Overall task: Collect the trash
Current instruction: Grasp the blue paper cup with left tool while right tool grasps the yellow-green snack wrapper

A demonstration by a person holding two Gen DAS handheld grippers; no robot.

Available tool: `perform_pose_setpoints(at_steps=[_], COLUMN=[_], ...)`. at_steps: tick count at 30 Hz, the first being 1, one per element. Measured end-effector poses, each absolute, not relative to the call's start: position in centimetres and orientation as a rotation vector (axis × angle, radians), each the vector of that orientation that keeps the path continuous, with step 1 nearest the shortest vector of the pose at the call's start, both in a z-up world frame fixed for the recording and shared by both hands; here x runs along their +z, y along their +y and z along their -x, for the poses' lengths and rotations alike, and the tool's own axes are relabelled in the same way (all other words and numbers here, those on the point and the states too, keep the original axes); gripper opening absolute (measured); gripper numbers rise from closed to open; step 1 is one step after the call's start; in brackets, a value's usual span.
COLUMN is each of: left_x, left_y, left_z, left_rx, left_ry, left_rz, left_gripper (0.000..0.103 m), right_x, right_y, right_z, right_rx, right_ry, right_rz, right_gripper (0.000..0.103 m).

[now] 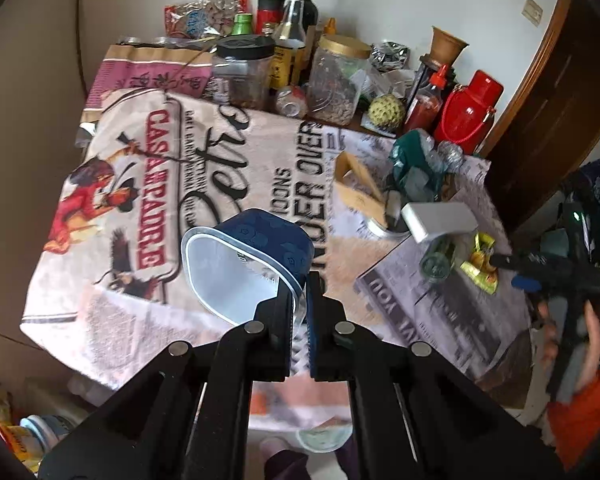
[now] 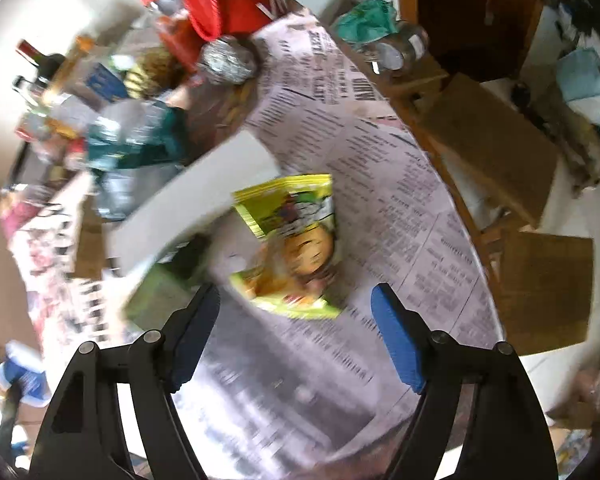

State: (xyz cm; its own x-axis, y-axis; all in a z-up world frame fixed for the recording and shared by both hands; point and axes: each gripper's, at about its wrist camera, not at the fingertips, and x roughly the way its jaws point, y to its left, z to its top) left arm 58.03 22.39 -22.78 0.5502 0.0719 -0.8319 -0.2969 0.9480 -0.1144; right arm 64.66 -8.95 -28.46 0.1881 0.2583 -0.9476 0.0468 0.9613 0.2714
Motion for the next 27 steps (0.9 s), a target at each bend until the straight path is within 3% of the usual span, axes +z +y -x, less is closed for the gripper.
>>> perform_pose_setpoints(at_steps=[5, 12, 18, 27], left_x=[-23.2, -23.4, -23.2, -20.9], left_y=[22.8, 21.5, 18.4, 13.6], left_z=[-56.8, -57.8, -60.1, -61.2], left_rx=[0.256, 0.316, 0.334, 0.297], left_ry=[0.988, 0.979, 0.957, 0.895], left_rz=[0.275, 0.315, 0.357, 0.363], left_gripper=[0.005, 0.005, 0.005, 0.005], right_x=[-30.8, -31.4, -31.8, -27.4], right_y=[-7.4, -6.5, -8.3, -10.9], right_z=[-66.7, -67.5, -68.1, -67.0], right_rx=[0.091, 0.129, 0.252, 0.409], right_ry=[1.367, 1.324, 1.337, 1.265], right_rz=[-0.181, -0.032, -0.026, -0.026], right_gripper=[0.072, 0.034, 0.017, 0.016])
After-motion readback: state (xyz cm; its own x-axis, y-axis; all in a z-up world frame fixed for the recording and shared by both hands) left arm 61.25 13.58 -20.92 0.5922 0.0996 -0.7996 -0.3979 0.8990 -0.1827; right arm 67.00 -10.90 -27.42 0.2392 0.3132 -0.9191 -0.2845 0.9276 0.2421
